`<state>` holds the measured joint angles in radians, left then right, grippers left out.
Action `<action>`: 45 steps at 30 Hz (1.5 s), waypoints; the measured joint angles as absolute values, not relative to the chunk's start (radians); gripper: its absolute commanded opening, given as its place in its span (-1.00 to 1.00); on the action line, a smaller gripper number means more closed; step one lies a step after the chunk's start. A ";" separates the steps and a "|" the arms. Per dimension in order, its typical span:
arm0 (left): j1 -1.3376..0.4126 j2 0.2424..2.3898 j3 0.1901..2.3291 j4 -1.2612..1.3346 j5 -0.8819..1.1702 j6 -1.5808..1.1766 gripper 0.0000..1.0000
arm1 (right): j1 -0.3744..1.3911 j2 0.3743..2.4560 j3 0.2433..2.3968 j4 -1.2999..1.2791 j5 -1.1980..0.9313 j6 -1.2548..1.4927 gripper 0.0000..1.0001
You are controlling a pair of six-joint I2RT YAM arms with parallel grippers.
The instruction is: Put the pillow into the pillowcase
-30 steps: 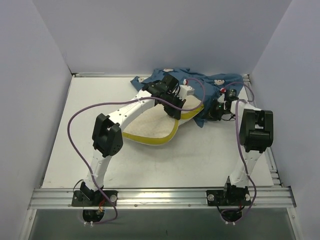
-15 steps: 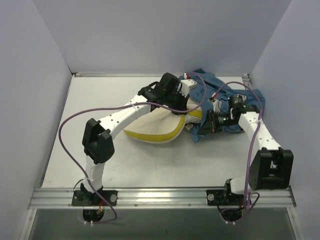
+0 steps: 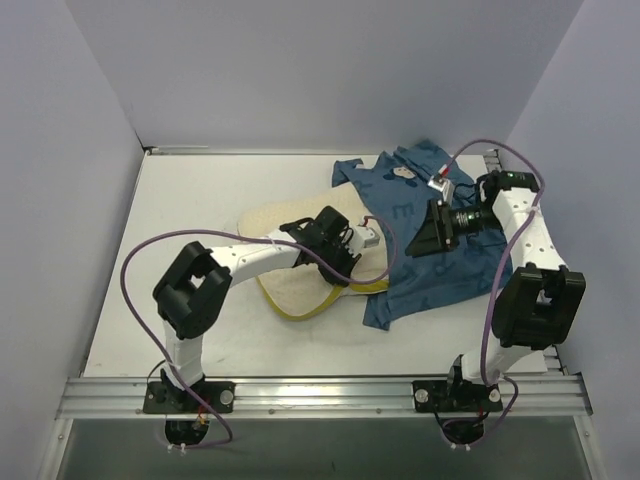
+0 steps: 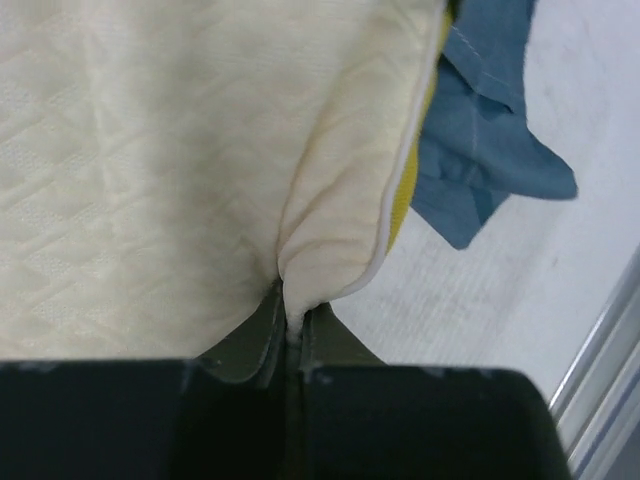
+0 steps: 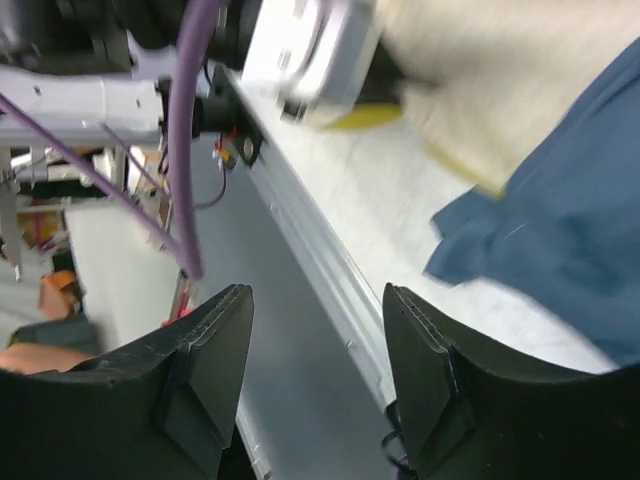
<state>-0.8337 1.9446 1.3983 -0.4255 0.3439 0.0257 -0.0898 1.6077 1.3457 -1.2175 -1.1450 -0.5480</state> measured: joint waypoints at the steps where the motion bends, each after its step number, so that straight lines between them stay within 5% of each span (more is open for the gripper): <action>1: -0.833 1.925 1.381 -0.429 0.359 0.061 -0.76 | -0.104 1.627 1.406 -1.233 -1.159 -0.554 0.11; 4: -0.836 1.827 1.324 -0.476 0.433 0.211 -0.39 | -0.131 1.661 1.520 -1.206 -1.167 -0.478 0.09; 6: -0.839 1.761 1.313 -0.546 0.486 0.300 0.12 | -0.115 1.653 1.516 -1.094 -1.089 -0.358 0.11; 12: -0.805 1.665 1.428 -0.791 0.641 0.428 0.54 | 0.073 1.716 1.562 -0.817 -0.789 -0.133 0.10; 13: -0.773 1.664 1.460 -0.815 0.665 0.421 0.91 | 0.106 1.742 1.577 -0.785 -0.756 -0.125 0.10; 22: -0.390 1.755 1.697 -0.852 0.570 0.363 0.95 | 0.287 1.850 1.354 -0.679 -0.574 -0.138 0.04; 34: -0.355 2.144 1.777 -0.907 0.479 0.482 0.95 | 0.303 1.706 1.200 -0.715 -0.659 -0.121 0.15; 35: -0.357 2.158 1.782 -0.910 0.484 0.493 0.83 | 0.306 1.688 1.193 -0.726 -0.675 -0.131 0.18; 36: -0.360 2.166 1.784 -0.912 0.489 0.508 0.37 | 0.305 1.670 1.192 -0.742 -0.689 -0.140 0.30; 40: -0.379 2.171 1.792 -0.953 0.530 0.605 -0.92 | 0.234 1.634 1.263 -0.812 -0.757 -0.160 0.47; 45: -0.448 2.066 1.658 -0.889 0.524 0.720 -1.00 | 0.038 1.740 1.574 -0.801 -0.728 -0.122 0.51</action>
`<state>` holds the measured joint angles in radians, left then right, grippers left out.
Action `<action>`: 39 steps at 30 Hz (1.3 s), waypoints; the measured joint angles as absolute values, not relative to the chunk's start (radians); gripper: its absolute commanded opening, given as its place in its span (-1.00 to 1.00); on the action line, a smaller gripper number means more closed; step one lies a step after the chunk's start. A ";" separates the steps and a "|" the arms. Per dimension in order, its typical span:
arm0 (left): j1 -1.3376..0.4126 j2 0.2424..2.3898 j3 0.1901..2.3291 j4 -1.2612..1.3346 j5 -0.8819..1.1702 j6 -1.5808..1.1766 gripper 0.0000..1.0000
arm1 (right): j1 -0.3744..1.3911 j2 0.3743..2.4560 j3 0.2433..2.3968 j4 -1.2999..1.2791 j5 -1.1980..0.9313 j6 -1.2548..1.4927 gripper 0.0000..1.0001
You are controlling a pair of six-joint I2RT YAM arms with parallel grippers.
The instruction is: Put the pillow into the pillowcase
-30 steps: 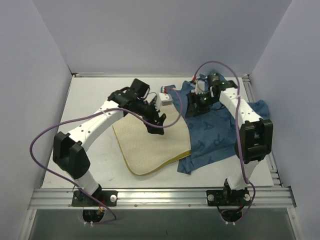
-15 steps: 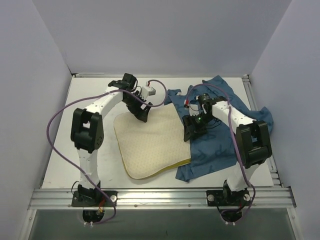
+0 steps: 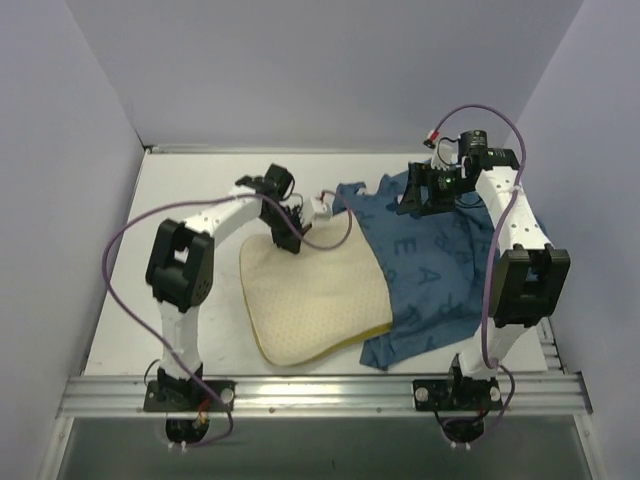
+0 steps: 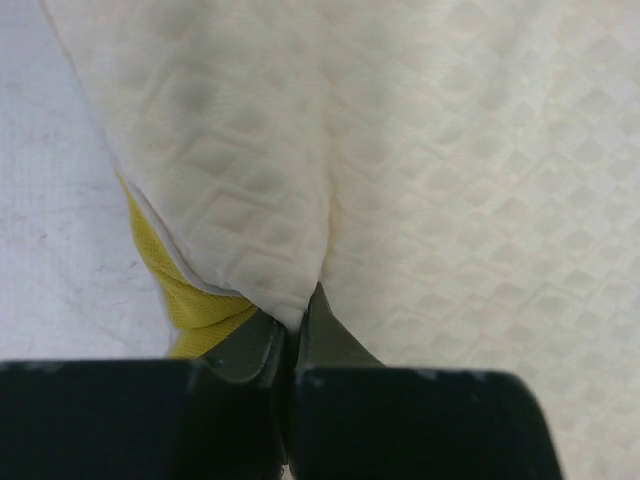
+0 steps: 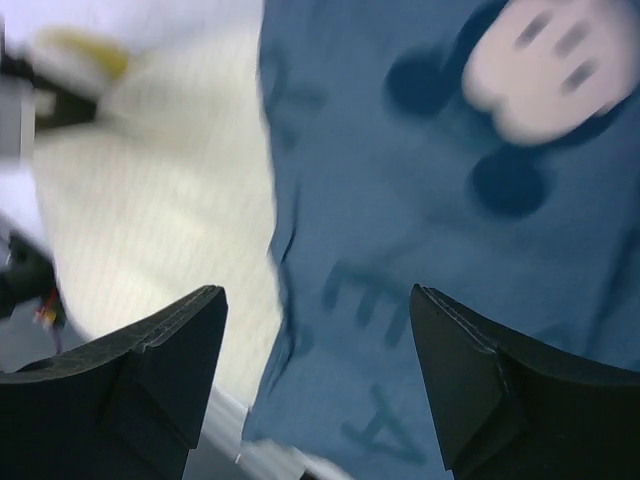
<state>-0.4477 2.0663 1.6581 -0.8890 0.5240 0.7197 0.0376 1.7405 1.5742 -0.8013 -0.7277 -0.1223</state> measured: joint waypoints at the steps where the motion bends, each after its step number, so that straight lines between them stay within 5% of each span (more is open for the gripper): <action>1: -0.466 2.031 1.619 -0.876 0.519 0.739 -1.00 | 0.015 1.777 1.650 -0.799 -0.704 -0.107 0.55; 8: -0.626 1.823 1.463 -0.807 0.472 0.857 -1.00 | 0.070 1.954 1.926 -0.767 -0.591 -0.078 0.83; 21: -0.689 1.794 1.452 -0.763 0.428 0.926 -1.00 | 0.318 2.223 2.029 -0.775 -0.387 -0.175 0.65; 24: -0.693 1.793 1.451 -0.759 0.421 0.929 -1.00 | 0.323 2.262 2.027 -0.775 -0.325 -0.206 0.38; 28: -0.693 1.790 1.445 -0.753 0.420 0.931 -1.00 | 0.332 2.270 2.025 -0.779 -0.286 -0.245 -1.00; 39: -0.701 1.788 1.443 -0.623 0.413 0.815 -1.00 | 0.355 2.093 1.983 -0.693 -0.659 0.092 -1.00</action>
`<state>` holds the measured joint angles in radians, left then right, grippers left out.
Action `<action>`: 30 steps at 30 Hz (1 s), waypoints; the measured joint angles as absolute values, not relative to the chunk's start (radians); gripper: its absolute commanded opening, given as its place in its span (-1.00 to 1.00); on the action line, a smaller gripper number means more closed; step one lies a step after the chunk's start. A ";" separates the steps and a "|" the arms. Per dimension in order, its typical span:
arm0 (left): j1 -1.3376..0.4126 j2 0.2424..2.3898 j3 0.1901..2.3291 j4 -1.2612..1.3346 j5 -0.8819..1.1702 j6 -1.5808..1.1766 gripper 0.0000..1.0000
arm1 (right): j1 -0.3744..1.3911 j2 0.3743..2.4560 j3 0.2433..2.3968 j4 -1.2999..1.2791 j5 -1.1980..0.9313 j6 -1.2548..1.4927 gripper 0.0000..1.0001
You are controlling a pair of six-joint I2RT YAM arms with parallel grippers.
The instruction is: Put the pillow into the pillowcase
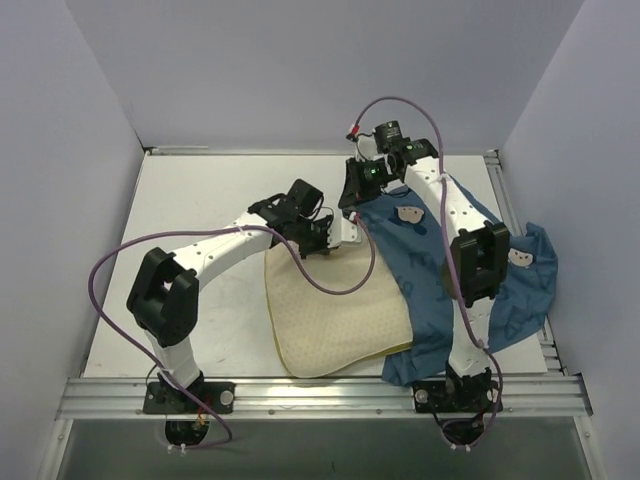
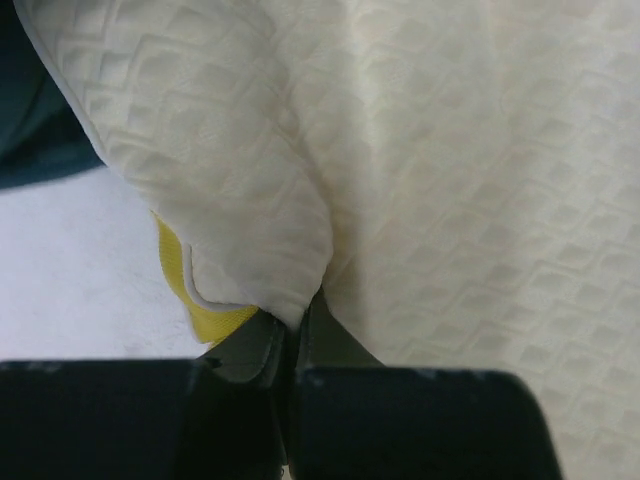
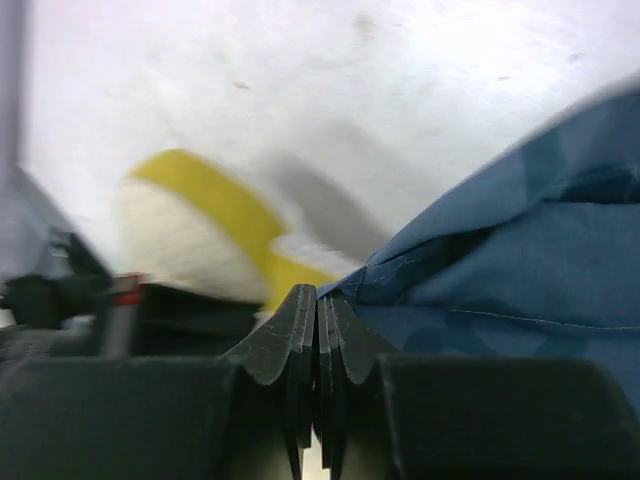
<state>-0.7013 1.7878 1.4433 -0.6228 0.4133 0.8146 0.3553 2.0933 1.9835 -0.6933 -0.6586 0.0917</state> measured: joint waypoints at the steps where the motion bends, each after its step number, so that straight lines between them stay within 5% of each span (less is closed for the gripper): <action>1: -0.706 1.784 1.439 -0.580 0.405 0.802 -1.00 | 0.364 2.044 1.951 -0.666 -0.680 0.145 -1.00; 7: -0.754 1.734 1.369 -0.384 0.352 0.749 -1.00 | 0.436 1.890 1.830 -0.509 -0.762 0.419 -1.00; 15: -0.696 1.648 1.171 -0.256 0.313 0.612 -1.00 | 0.446 2.005 1.874 -0.436 -0.759 0.534 -0.95; 16: -0.675 1.647 1.159 -0.250 0.310 0.585 -1.00 | 0.446 2.028 1.899 -0.427 -0.758 0.534 -0.43; 17: -0.649 1.647 1.153 -0.250 0.306 0.557 -0.95 | 0.445 2.045 1.921 -0.421 -0.757 0.533 -0.12; 18: -0.623 1.648 1.153 -0.254 0.302 0.527 -0.68 | 0.444 2.056 1.933 -0.410 -0.758 0.527 0.26; 19: -0.597 1.649 1.155 -0.259 0.300 0.503 -0.39 | 0.439 2.059 1.936 -0.403 -0.756 0.521 0.36; 20: -0.568 1.650 1.168 -0.278 0.299 0.473 0.13 | 0.432 2.057 1.936 -0.406 -0.756 0.499 0.41; 23: -0.519 1.649 1.227 -0.345 0.290 0.423 0.50 | 0.392 2.002 1.880 -0.421 -0.755 0.427 0.45; 24: -0.515 1.640 1.242 -0.357 0.287 0.415 0.82 | 0.364 1.959 1.826 -0.429 -0.755 0.399 0.42; 25: -0.519 1.623 1.246 -0.368 0.287 0.417 0.95 | 0.330 1.912 1.777 -0.458 -0.748 0.367 0.40; 30: -0.676 1.483 1.245 -0.505 0.211 0.424 0.95 | 0.144 1.617 1.465 -0.603 -0.673 0.159 0.25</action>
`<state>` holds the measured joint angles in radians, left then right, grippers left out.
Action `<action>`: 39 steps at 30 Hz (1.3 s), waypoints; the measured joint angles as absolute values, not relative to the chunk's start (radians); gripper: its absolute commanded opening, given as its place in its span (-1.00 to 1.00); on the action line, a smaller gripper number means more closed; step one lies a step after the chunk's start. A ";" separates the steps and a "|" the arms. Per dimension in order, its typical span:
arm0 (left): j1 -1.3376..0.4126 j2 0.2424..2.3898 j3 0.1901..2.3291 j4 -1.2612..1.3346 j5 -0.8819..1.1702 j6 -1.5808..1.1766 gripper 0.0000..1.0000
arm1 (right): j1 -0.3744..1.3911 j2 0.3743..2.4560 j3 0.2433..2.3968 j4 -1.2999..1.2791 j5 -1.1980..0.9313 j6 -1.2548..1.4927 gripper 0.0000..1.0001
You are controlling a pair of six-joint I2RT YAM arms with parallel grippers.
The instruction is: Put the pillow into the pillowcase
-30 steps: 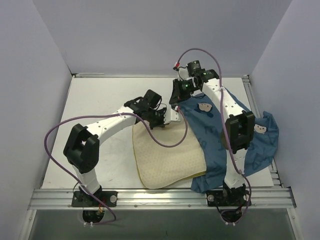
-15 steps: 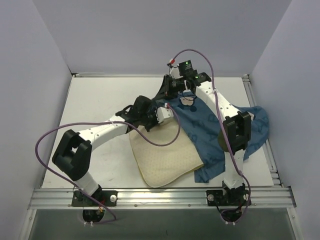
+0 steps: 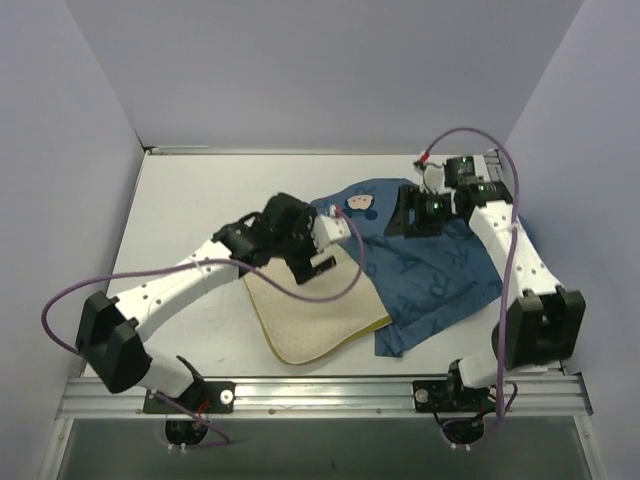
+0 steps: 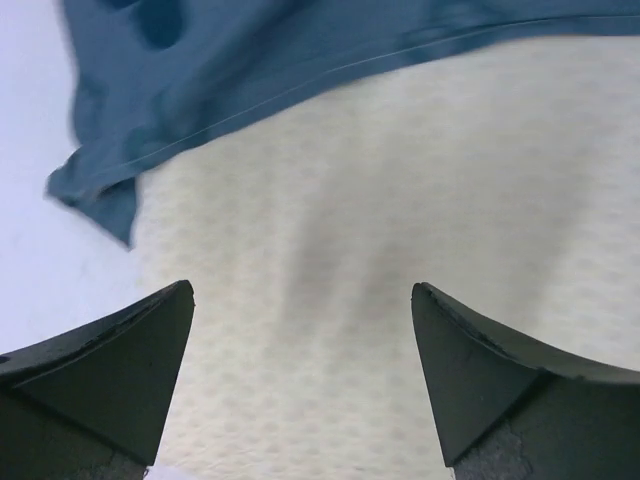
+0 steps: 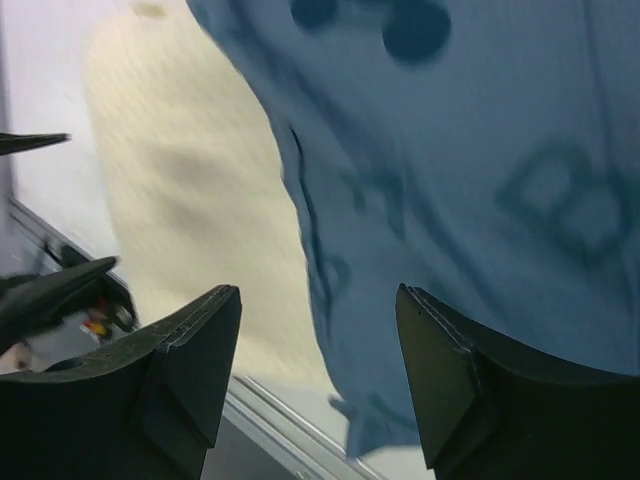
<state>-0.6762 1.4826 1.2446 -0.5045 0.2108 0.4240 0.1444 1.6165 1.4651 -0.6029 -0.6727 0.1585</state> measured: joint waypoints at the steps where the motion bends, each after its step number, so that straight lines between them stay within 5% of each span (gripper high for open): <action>1: -0.735 1.460 1.243 -0.530 0.200 0.424 0.95 | 0.132 1.539 1.382 -0.625 -0.653 0.115 0.23; 5: -0.965 1.405 1.199 -0.631 0.197 0.406 0.95 | 0.174 1.378 1.145 -0.701 -0.636 0.025 0.29; 9: -1.104 1.419 1.180 -0.725 0.194 0.385 0.95 | 0.205 1.474 1.016 -0.717 -0.632 -0.005 0.33; 15: -1.140 1.493 1.179 -0.786 0.174 0.337 0.95 | 0.197 1.766 1.138 -0.703 -0.629 0.042 0.32; 22: -1.173 1.653 1.090 -0.643 -0.136 0.296 0.91 | 0.181 1.863 1.339 -0.606 -0.619 0.059 0.32; 23: -1.172 1.681 1.075 -0.603 -0.186 0.299 0.73 | 0.177 1.863 1.345 -0.594 -0.620 0.059 0.33; 24: -1.170 1.703 1.068 -0.575 -0.221 0.301 0.28 | 0.176 1.860 1.345 -0.585 -0.621 0.059 0.33; 27: -1.149 1.751 1.084 -0.524 -0.289 0.307 -0.51 | 0.169 1.833 1.322 -0.571 -0.626 0.060 0.39; 28: -1.138 1.764 1.099 -0.522 -0.298 0.307 -0.95 | 0.160 1.806 1.299 -0.570 -0.631 0.061 0.41; 39: -0.894 1.831 1.507 -0.709 0.017 0.224 -1.00 | -0.141 1.276 0.905 -0.569 -0.659 0.092 0.78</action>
